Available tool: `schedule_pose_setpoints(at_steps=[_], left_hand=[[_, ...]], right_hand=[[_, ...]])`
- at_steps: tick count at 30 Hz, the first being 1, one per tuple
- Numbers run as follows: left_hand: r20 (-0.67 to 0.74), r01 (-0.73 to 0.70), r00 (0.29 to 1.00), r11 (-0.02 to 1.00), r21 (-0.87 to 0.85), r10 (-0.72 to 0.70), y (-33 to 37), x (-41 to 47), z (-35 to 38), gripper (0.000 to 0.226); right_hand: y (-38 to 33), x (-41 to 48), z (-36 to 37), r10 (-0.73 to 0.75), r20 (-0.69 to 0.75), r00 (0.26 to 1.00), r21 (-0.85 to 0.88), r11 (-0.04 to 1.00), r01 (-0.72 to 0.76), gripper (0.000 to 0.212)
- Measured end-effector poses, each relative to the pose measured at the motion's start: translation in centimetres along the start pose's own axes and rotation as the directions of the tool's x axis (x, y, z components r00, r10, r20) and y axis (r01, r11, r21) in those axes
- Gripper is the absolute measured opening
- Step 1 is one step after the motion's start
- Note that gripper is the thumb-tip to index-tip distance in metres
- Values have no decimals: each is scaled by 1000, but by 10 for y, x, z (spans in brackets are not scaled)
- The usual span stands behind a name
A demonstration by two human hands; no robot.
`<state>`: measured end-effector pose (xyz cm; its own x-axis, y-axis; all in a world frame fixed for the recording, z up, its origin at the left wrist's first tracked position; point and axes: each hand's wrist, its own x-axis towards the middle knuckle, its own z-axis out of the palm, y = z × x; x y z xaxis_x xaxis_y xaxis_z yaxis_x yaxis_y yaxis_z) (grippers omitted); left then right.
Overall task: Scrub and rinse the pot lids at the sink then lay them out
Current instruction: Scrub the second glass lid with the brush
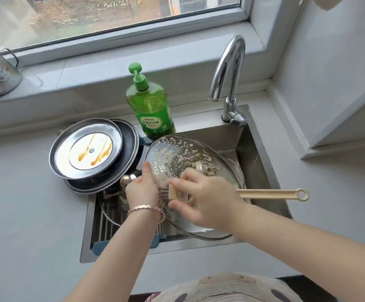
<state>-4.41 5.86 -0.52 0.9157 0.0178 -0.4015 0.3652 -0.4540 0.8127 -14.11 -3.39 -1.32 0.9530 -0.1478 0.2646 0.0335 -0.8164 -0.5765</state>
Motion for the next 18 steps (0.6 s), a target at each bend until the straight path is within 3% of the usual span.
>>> schedule_pose_setpoints(at_steps=[3,5,7,9,11,13,16,18], left_hand=[[-27,-46,999,997,-57,44,5,-2,4,56],[-69,-67,995,998,-3,67,6,2,0,56],[-112,-77,991,997,6,77,4,6,-6,56],[-140,-83,987,996,-30,78,4,7,-10,55],[-172,-75,983,995,-65,63,7,9,-11,54],[-190,-52,981,995,-83,35,9,11,-11,52],[-180,-84,981,995,-59,73,9,13,-14,53],[-152,-98,984,994,-50,90,6,12,-15,52]], right_hand=[[10,25,-4,155,-53,986,13,988,-155,37],[1,12,-1,39,-55,998,24,999,-38,39],[-8,-17,3,-47,68,997,82,996,42,42],[8,-22,1,68,93,993,111,991,-78,44],[33,-10,-6,297,2,955,147,944,-294,30],[36,-6,-6,379,-58,924,189,913,-363,23],[11,-28,6,149,-19,989,187,972,-143,42],[20,-40,6,153,17,988,218,964,-153,40]])
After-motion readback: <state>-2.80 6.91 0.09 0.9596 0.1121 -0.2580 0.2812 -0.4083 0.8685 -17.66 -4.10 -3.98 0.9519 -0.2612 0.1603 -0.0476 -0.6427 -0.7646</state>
